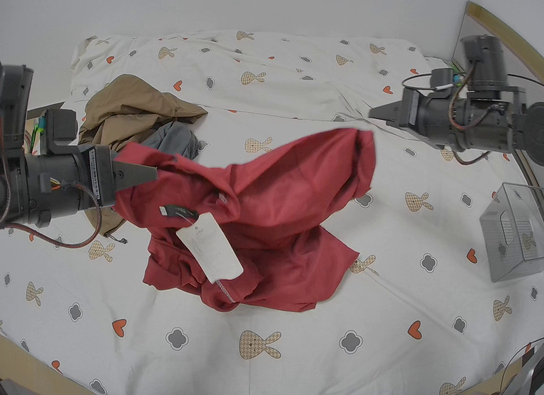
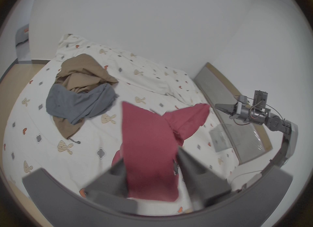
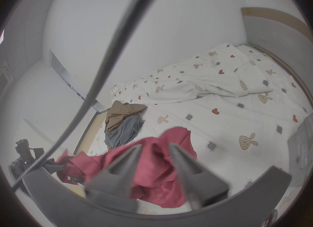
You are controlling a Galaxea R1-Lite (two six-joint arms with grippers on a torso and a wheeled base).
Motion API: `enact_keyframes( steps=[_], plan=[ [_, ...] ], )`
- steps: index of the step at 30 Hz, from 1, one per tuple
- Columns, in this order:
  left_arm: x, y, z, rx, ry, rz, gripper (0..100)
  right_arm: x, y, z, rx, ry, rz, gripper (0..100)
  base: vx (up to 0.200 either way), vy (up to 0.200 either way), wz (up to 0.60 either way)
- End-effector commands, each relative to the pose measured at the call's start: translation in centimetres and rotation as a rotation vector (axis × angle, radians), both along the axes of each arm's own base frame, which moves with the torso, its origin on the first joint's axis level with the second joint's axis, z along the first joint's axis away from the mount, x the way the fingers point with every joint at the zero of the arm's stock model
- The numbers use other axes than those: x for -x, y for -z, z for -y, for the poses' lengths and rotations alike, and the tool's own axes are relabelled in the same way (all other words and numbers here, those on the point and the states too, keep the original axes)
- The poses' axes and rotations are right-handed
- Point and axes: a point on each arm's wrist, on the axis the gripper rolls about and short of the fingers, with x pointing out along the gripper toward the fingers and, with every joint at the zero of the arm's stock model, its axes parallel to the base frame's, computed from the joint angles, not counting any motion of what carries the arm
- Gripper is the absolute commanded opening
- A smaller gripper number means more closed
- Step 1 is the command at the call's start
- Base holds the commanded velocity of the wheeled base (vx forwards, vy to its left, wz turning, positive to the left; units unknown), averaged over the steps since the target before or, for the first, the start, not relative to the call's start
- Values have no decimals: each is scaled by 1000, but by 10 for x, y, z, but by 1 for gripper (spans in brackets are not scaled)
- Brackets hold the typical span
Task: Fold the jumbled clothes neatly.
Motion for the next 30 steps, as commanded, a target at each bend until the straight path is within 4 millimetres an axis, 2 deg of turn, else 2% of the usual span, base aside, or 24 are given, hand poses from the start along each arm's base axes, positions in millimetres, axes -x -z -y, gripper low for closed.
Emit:
enact_keyframes(
  steps=[1, 5, 9, 11, 14, 18, 20, 21, 22, 23, 24, 25, 30],
  plan=[
    [-36, 43, -20, -46, -136, -114, 100, -53, 45, -36, 43, -28, -98, 100, 0, 0, 0],
    [-35, 51, -25, -53, -157, -129, 100, -54, 52, -38, 50, -32, -117, 100, 0, 0, 0],
    [-29, 48, -27, -51, -157, -112, 100, -48, 60, -37, 65, -37, -144, 100, 0, 0, 0],
    [-21, 43, -29, -63, -144, -83, 100, -33, 53, -30, 62, -38, -140, 100, 0, 0, 0],
    [-17, 42, -26, -68, -101, -71, 100, -20, 55, -23, 70, -40, -155, 100, 0, 0, 0],
    [-21, 43, -20, -21, 29, -92, 100, -1, 56, -15, 78, -50, -171, 100, 0, 0, 0],
    [-27, 45, -18, 0, 71, -114, 100, 6, 56, -12, 81, -51, -176, 100, 0, 0, 0],
    [-44, 54, -16, 21, 101, -165, 100, 16, 60, -7, 89, -53, -189, 100, 0, 0, 0],
    [-44, 54, -16, 21, 101, -165, 100, 16, 60, -7, 89, -53, -189, 100, 0, 0, 0],
    [-62, 67, -18, 21, 86, -216, 100, 24, 66, -3, 103, -51, -212, 100, 0, 0, 0],
    [-64, 68, -18, 21, 84, -219, 100, 24, 67, -3, 104, -51, -214, 100, 0, 0, 0],
    [-81, 85, -17, 3, 72, -274, 100, 29, 72, 0, 114, -48, -233, 100, 0, 0, 0],
    [-113, 113, -18, -13, 45, -358, 100, 43, 79, 7, 125, -50, -255, 100, 0, 0, 0]
  ],
)
